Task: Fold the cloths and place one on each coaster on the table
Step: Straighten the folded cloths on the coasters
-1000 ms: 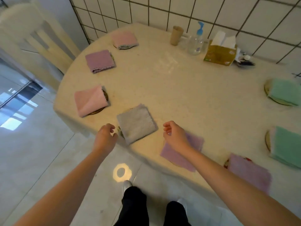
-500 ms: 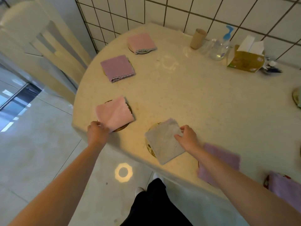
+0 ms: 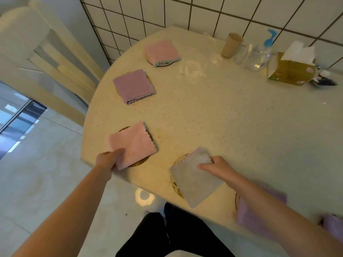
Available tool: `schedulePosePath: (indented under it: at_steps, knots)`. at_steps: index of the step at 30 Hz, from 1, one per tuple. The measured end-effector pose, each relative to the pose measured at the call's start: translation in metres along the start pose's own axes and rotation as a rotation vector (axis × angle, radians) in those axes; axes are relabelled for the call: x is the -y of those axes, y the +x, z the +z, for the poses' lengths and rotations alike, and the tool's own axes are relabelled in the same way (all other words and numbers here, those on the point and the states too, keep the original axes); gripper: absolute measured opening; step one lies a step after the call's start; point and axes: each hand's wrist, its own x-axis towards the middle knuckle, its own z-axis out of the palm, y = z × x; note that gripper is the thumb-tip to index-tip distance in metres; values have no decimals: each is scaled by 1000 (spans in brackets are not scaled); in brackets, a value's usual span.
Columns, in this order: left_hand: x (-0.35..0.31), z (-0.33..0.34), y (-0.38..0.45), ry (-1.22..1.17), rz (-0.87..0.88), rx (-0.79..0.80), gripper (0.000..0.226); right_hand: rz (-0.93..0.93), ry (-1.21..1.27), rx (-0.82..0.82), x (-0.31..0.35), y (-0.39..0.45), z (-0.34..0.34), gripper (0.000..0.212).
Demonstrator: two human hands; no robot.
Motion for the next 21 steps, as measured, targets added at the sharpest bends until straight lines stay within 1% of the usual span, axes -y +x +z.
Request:
schedulePosePath:
  at_steps: [2,3,5,7,9,12,14,16,19,21]
  knots:
    - [-8,-2,-4,-44,37,87,30,-110,-30,27,6,-9,-3,28]
    - [-13,-4,-7,-82,57,158,24,-158,-42,30,9,-14,-4,24]
    - [-22,-7,-12,-170,88,332,29,-206,-15,45,12,-22,-4,19]
    - [-30,-10,-12,-192,110,490,36,-191,45,71,11,-27,-3,19]
    - [-41,-12,-10,-145,119,602,39,-138,189,79,8,-36,2,24]
    - [-55,-13,-2,-32,113,745,36,-52,650,-44,2,-47,22,18]
    - [-58,-14,9,75,115,786,40,17,904,-138,-1,-52,40,21]
    - [-58,-15,24,169,101,770,47,53,1064,-194,-10,-53,58,25]
    - [-58,-18,37,231,56,740,52,70,1147,-237,-18,-57,77,31]
    - [-58,-19,41,255,65,760,51,57,1119,-254,-17,-58,79,35]
